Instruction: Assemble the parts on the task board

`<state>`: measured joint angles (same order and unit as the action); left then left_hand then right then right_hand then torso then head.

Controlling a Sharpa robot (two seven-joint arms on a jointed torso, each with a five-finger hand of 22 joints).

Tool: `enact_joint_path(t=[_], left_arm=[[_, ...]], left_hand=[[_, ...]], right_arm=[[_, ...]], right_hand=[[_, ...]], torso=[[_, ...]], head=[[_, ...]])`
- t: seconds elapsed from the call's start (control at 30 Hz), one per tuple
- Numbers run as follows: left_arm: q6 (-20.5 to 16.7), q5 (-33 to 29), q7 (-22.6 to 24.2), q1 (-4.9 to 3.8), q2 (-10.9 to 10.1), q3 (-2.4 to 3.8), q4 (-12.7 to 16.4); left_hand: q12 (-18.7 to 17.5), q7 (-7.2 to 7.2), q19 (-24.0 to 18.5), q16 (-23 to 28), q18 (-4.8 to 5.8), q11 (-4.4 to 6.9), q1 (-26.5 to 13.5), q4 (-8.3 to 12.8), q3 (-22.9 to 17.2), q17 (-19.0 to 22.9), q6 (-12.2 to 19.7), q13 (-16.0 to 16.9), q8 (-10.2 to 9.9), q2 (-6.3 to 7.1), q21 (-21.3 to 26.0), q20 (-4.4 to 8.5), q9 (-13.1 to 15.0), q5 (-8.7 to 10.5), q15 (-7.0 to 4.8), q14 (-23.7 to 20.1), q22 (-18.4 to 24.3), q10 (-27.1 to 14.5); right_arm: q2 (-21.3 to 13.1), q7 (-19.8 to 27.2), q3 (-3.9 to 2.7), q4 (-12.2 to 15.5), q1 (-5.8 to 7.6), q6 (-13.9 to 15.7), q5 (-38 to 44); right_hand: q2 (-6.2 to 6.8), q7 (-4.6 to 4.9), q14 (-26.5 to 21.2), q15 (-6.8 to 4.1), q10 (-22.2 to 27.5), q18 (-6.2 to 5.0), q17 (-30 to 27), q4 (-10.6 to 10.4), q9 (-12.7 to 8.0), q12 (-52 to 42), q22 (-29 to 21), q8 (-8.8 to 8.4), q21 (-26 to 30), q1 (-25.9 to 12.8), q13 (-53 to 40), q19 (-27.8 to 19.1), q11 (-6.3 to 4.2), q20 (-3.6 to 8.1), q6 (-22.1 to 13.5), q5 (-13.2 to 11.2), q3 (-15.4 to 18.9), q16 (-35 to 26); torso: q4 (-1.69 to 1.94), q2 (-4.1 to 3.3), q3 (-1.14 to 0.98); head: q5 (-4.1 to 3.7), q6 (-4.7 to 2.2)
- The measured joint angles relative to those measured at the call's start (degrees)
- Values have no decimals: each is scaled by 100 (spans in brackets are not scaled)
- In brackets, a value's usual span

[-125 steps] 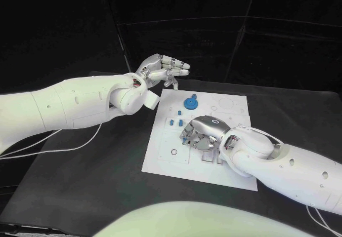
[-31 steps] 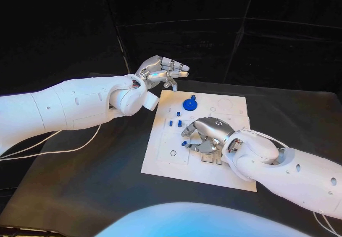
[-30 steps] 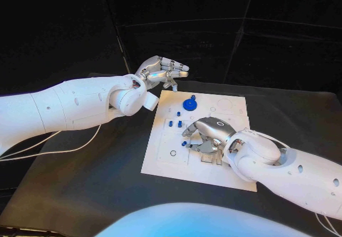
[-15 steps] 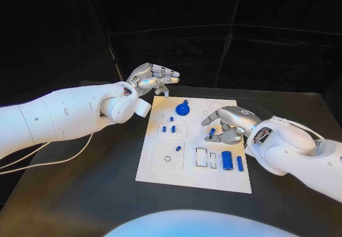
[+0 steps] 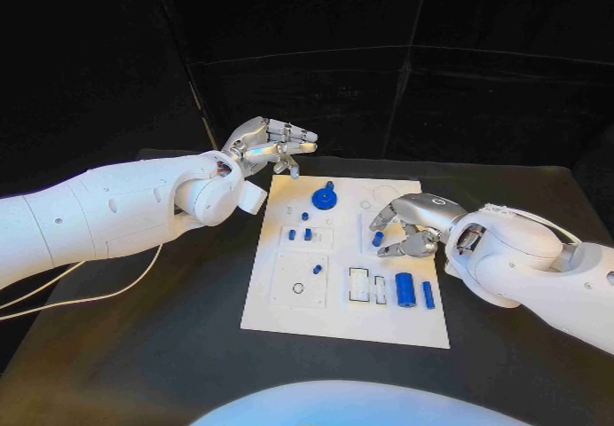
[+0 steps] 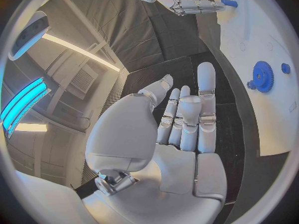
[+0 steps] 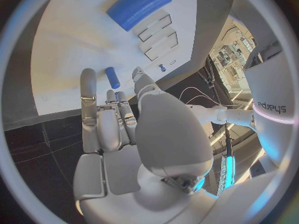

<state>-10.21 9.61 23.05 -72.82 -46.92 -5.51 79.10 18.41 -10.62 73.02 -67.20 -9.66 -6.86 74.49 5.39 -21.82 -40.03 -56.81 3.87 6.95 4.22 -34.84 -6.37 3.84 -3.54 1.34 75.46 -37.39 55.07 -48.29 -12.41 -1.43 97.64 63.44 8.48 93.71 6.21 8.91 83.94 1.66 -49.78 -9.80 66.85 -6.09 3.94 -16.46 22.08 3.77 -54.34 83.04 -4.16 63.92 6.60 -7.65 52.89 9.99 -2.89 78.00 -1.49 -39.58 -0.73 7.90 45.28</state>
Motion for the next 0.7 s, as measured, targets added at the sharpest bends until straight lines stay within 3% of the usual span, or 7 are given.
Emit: enact_joint_path(t=[0.07, 0.33, 0.7], left_arm=[[2, 0, -1, 0, 1, 0, -1], [9, 0, -5, 0, -2, 0, 1], [16, 0, -10, -1, -2, 0, 2]], left_hand=[[0, 0, 0, 0, 0, 0, 0, 0, 0, 0, 0, 0, 0, 0, 0, 0, 0, 0, 0, 0, 0, 0], [0, 0, 0, 0, 0, 0, 0, 0, 0, 0, 0, 0, 0, 0, 0, 0, 0, 0, 0, 0, 5, 0], [0, -20, 0, 0, 0, 0, 0, 0, 0, 0, 19, 0, 0, 0, 0, 0, 0, 0, 0, 0, 4, 0]], right_arm=[[47, -15, 0, -39, 1, -46, 31], [180, -61, 1, -165, 3, -194, 113], [302, -130, 1, -323, 4, -340, 225]], right_hand=[[-66, 39, 0, 0, -87, 0, 33, 22, 8, -72, 0, 21, 0, 66, 0, 39, -36, 39, 45, -26, -57, 0], [-324, 37, 0, -45, -628, 0, 40, 116, 8, -180, 1, 38, -20, 324, 66, 132, -67, 132, 321, -414, -452, 0], [-356, 51, 0, -86, -962, 0, 86, 145, -3, 218, 8, 38, -64, 356, 67, 131, -99, 131, 526, -564, -1067, 0]], torso=[[1, -2, -1], [4, -3, -1], [1, -2, -4]], head=[[-1, 0], [16, 20], [4, 47]])
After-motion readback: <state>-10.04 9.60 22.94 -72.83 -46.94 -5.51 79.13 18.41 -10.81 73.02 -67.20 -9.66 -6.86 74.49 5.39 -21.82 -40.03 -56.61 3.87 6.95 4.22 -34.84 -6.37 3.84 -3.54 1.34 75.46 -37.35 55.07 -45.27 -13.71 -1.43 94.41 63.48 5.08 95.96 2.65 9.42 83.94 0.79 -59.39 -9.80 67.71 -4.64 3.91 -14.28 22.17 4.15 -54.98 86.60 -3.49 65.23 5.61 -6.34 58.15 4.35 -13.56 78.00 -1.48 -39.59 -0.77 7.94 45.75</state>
